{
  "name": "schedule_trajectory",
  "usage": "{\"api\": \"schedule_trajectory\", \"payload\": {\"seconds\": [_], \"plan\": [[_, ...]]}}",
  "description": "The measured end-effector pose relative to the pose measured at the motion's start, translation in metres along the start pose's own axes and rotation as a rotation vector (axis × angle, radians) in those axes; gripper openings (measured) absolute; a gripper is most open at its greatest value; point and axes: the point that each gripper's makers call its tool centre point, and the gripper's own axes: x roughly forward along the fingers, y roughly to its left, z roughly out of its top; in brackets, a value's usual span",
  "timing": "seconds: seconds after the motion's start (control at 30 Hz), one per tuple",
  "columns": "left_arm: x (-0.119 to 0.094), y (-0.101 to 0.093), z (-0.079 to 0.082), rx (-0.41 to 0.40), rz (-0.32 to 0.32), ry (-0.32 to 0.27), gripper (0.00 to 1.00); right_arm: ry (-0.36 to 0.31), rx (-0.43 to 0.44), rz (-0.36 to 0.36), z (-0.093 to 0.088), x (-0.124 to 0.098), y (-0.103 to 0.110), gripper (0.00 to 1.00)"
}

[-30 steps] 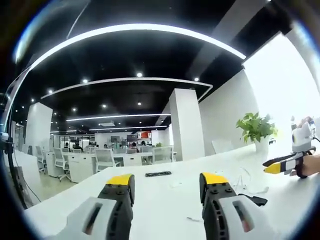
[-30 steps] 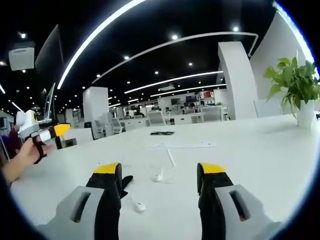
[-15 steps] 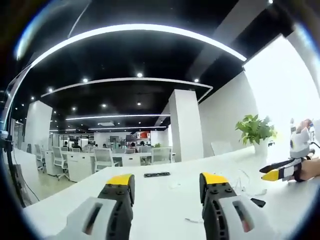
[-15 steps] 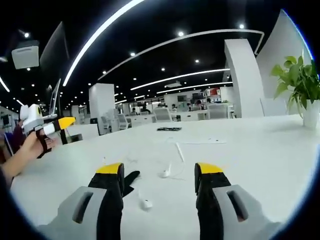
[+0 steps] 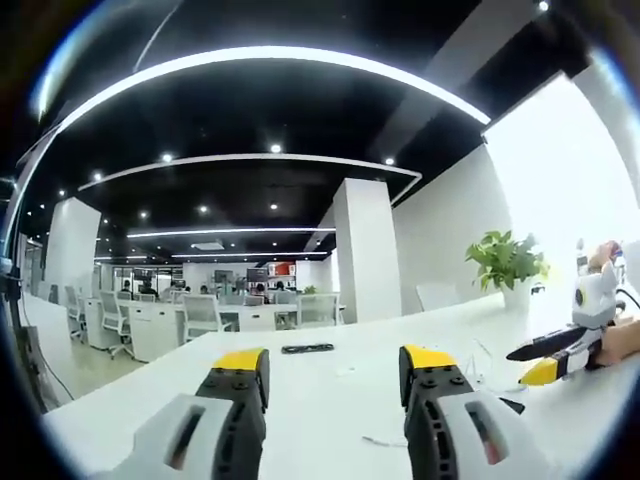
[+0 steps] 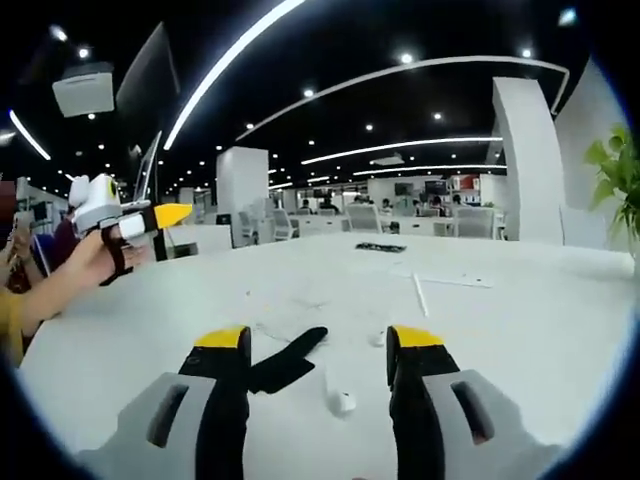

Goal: Peel open the Velcro strap on the desktop, arrange the wired earphones neatly onto it, and close the Velcro strap to secure them.

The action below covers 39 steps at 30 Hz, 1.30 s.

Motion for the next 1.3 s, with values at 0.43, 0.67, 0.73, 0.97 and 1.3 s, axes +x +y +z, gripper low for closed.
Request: {"api": "schedule_trajectory", "payload": {"seconds": [0.43, 0.67, 0.73, 0.97, 1.3], "plan": [[-0.001, -0.004, -0.003, -0.003, -0.013, 0.008, 0.55, 0.054, 0.006, 0.045, -0.010, 0.010, 0.009, 0.50], [-0.001, -0.005, -0.002, -0.007, -0.022, 0.008, 0.55, 0.081, 0.018, 0.061, -0.015, 0.020, 0.009, 0.45], [0.000, -0.005, -0.002, -0.007, -0.024, 0.009, 0.55, 0.084, 0.020, 0.077, -0.015, 0.022, 0.011, 0.45], [0.002, -0.008, -0.004, -0.004, -0.034, 0.015, 0.55, 0.124, 0.040, 0.112, -0.022, 0.028, 0.014, 0.45], [0.003, -0.009, -0.005, -0.009, -0.038, 0.016, 0.55, 0.147, 0.049, 0.122, -0.026, 0.038, 0.010, 0.43]]}}
